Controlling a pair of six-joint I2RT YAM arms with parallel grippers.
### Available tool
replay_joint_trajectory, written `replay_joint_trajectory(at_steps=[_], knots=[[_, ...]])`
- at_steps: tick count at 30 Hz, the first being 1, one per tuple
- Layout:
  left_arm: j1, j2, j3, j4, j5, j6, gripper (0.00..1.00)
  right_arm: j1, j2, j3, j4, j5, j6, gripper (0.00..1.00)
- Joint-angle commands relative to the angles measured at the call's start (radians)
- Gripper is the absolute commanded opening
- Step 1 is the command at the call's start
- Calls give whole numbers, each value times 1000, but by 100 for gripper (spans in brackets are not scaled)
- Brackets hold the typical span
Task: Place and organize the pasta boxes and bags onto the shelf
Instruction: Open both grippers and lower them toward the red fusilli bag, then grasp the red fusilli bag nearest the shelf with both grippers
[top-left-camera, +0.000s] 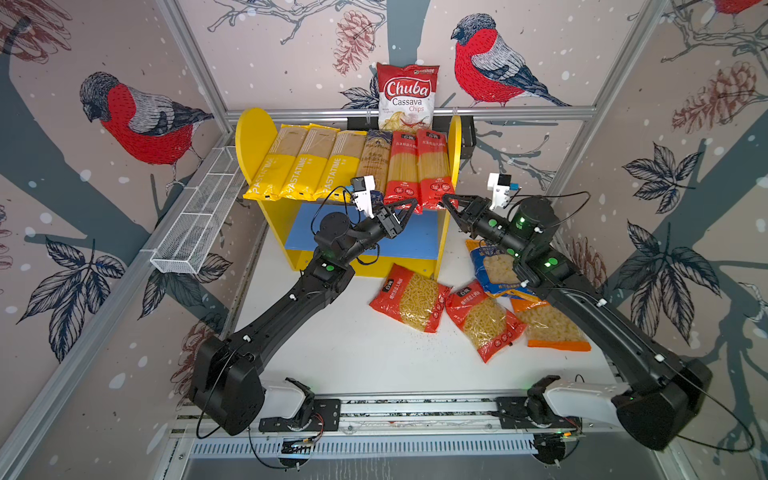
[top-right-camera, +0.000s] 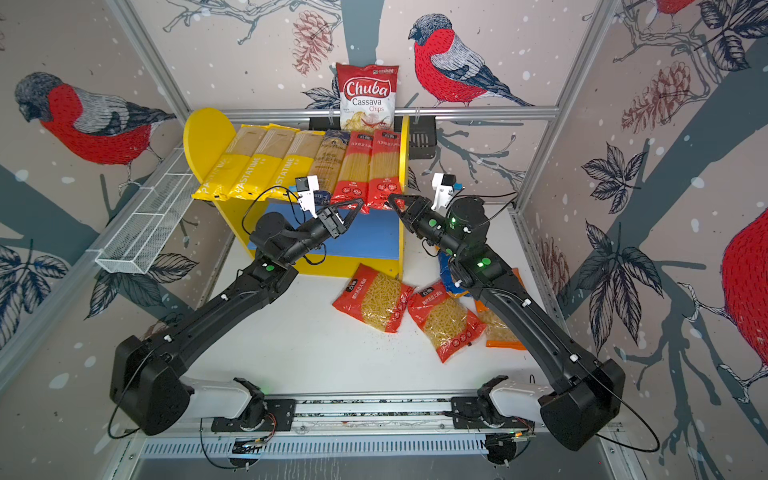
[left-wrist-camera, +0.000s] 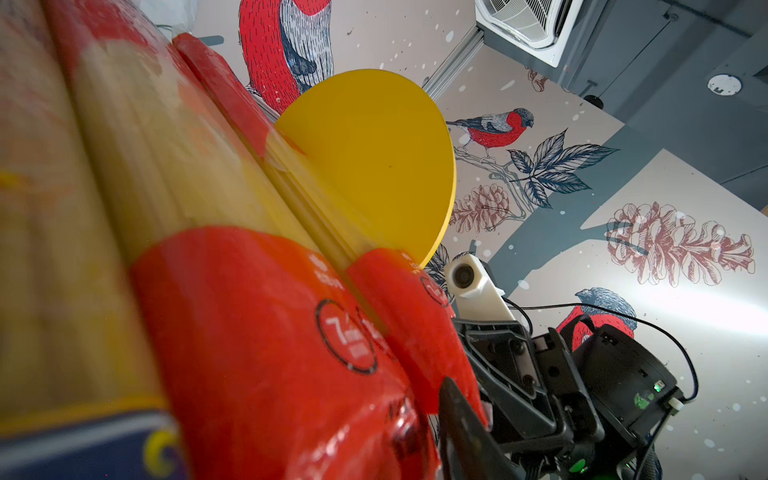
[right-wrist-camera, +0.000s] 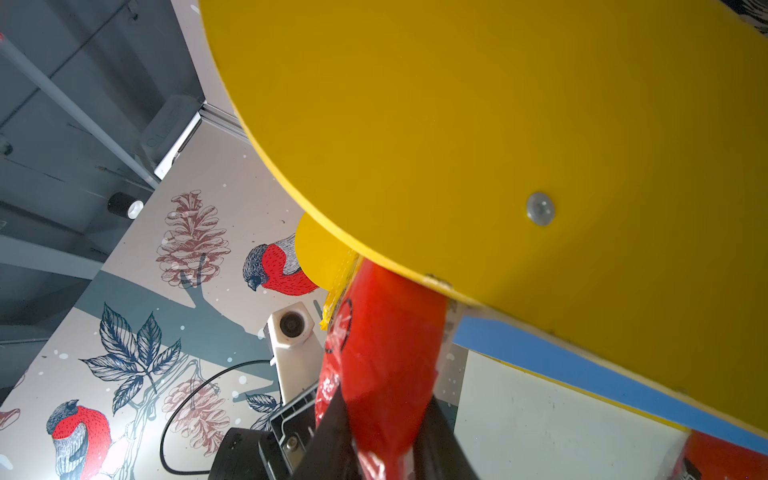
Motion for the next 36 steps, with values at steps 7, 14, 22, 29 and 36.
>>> replay_joint_trajectory(at_steps=[7, 14, 22, 29, 36], knots=[[2, -39, -7, 3, 13, 48, 61, 0, 36, -15, 79, -32, -12, 20], [0, -170, -144, -20, 6, 68, 72, -9, -112, -105, 39, -3, -90, 54], [-52, -368, -324, -160, -106, 203, 74, -11, -262, -302, -39, 23, -148, 60], [-148, -429, -506, -222, -240, 241, 74, 5, -298, -583, -34, 55, -95, 60], [-267, -367, -668, -119, -352, 169, 73, 65, -228, -622, -235, 241, -200, 58]])
